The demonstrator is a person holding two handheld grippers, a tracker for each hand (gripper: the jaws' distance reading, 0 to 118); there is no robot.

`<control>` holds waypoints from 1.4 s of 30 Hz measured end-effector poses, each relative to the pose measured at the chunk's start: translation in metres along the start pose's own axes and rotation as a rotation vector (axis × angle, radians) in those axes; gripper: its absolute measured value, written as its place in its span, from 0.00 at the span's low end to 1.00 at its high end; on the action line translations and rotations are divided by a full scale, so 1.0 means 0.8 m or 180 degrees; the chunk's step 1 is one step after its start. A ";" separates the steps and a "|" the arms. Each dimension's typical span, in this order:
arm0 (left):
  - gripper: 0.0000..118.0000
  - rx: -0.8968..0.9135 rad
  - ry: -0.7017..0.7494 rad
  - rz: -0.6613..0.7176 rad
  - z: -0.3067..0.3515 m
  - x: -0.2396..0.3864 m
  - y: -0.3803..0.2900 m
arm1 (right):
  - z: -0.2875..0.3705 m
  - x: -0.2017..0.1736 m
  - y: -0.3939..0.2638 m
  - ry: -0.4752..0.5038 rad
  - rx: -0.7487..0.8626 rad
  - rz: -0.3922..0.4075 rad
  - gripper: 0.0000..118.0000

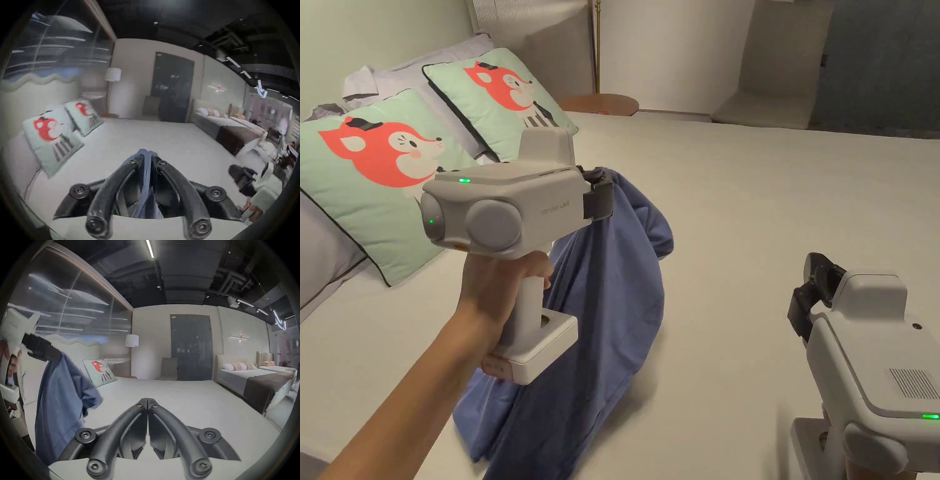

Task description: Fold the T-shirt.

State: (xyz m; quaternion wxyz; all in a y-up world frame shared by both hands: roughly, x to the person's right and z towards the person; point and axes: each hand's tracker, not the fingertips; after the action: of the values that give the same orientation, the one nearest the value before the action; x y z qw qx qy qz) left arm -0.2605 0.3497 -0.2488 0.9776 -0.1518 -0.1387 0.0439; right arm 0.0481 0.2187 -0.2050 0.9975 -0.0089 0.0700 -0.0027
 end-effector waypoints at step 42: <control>0.91 -0.1494 -0.0806 -0.0207 -0.191 0.215 -0.267 | 0.117 0.157 -0.016 -0.1137 -0.0136 0.0041 0.01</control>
State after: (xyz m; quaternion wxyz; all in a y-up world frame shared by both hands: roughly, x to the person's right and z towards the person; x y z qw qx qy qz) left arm -0.0426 0.1251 -0.2785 0.8914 -0.3631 -0.2711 -0.0022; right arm 0.1856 0.2068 -0.1296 0.9937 -0.0301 -0.1082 0.0067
